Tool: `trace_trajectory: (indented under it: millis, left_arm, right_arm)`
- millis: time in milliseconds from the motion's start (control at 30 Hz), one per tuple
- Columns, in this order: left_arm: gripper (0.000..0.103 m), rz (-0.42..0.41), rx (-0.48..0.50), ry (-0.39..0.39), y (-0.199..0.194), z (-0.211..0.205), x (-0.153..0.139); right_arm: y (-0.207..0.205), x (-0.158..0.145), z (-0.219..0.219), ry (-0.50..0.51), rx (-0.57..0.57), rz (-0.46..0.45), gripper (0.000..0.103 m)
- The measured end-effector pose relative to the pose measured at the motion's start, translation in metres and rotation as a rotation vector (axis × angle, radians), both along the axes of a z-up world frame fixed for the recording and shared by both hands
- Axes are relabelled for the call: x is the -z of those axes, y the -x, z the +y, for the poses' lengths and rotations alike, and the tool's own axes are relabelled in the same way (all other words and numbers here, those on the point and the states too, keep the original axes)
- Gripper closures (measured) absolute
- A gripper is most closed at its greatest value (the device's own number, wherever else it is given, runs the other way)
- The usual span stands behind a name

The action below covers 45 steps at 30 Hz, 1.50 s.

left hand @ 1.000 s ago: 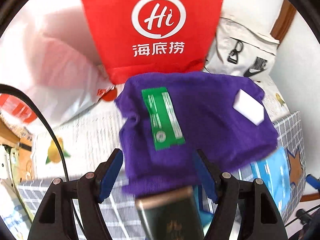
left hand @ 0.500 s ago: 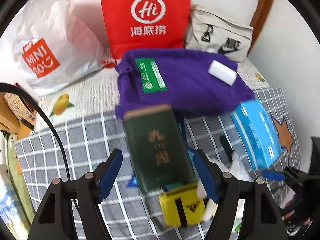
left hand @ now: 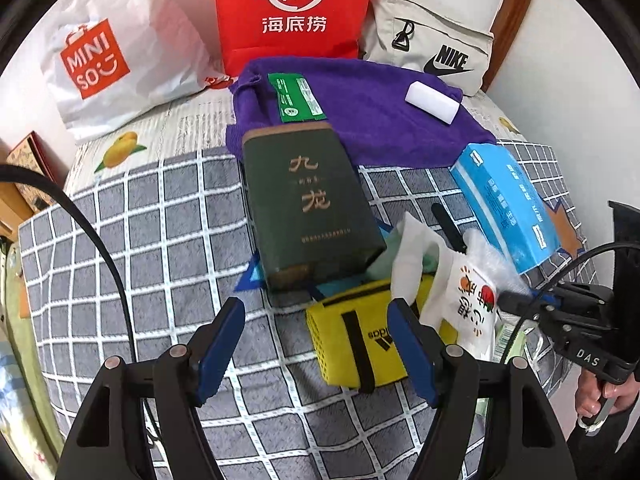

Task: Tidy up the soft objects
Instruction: 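Grasp the clear plastic bag with the right tool while the left tool reaches the yellow pouch, then grasp the yellow adidas pouch with the left tool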

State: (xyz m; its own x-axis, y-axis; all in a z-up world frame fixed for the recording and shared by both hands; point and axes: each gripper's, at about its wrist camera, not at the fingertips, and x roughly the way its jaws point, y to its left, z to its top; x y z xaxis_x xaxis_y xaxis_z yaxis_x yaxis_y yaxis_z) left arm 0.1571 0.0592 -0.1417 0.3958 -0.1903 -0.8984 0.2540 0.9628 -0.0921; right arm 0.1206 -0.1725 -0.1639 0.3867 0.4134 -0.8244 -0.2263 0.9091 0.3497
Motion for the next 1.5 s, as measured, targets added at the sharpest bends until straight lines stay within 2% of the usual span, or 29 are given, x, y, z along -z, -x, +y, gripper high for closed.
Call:
trace_trajectory:
  millis: [333, 533, 600, 667, 733, 800, 833, 867, 1033, 1067, 1100, 1233, 1333, 1500]
  left_arm:
    - [0.031, -0.022, 0.020, 0.023, 0.020, -0.010, 0.011]
    - [0.031, 0.002, -0.002, -0.049, 0.022, -0.011, 0.037]
    - [0.031, 0.028, -0.014, -0.021, 0.018, -0.007, 0.045]
    - [0.031, 0.055, -0.006, 0.053, 0.010, -0.005, 0.052]
    - [0.031, 0.057, -0.022, 0.057, 0.005, -0.003, 0.059]
    - [0.043, 0.042, -0.022, 0.069, 0.005, -0.002, 0.056]
    - [0.065, 0.035, -0.014, 0.070, 0.006, -0.002, 0.054]
    - [0.070, 0.053, 0.004, 0.098, 0.007, -0.002, 0.053]
    - [0.074, 0.038, 0.010, 0.107, 0.017, 0.000, 0.044]
    - [0.084, 0.032, 0.004, 0.121, 0.020, 0.003, 0.040]
    - [0.086, 0.023, 0.002, 0.125, 0.021, 0.005, 0.036]
    - [0.086, -0.018, -0.008, 0.139, 0.031, 0.015, 0.020]
    - [0.086, -0.007, -0.008, 0.126, 0.033, 0.017, 0.021]
    - [0.087, -0.016, -0.028, 0.165, 0.039, 0.026, 0.016]
  right_arm:
    - [0.036, -0.042, -0.030, 0.021, 0.034, -0.129, 0.096]
    - [0.049, -0.052, -0.040, 0.025, 0.043, -0.159, 0.096]
    - [0.051, -0.050, -0.040, 0.027, 0.040, -0.154, 0.096]
    - [0.051, -0.048, -0.039, 0.020, 0.036, -0.147, 0.096]
    - [0.050, -0.045, -0.038, 0.012, 0.035, -0.143, 0.096]
    - [0.049, -0.044, -0.037, 0.009, 0.033, -0.140, 0.096]
    - [0.050, -0.044, -0.036, 0.007, 0.033, -0.139, 0.096]
    - [0.050, -0.043, -0.036, 0.005, 0.031, -0.138, 0.096]
    - [0.049, -0.046, -0.037, -0.005, 0.035, -0.145, 0.096]
    - [0.049, -0.048, -0.038, -0.005, 0.035, -0.150, 0.096]
    - [0.049, -0.049, -0.038, -0.005, 0.034, -0.151, 0.096]
    - [0.052, -0.053, -0.038, -0.003, 0.031, -0.165, 0.096]
    - [0.053, -0.051, -0.036, 0.002, 0.025, -0.159, 0.096]
    - [0.055, -0.053, -0.035, -0.005, 0.021, -0.161, 0.096]
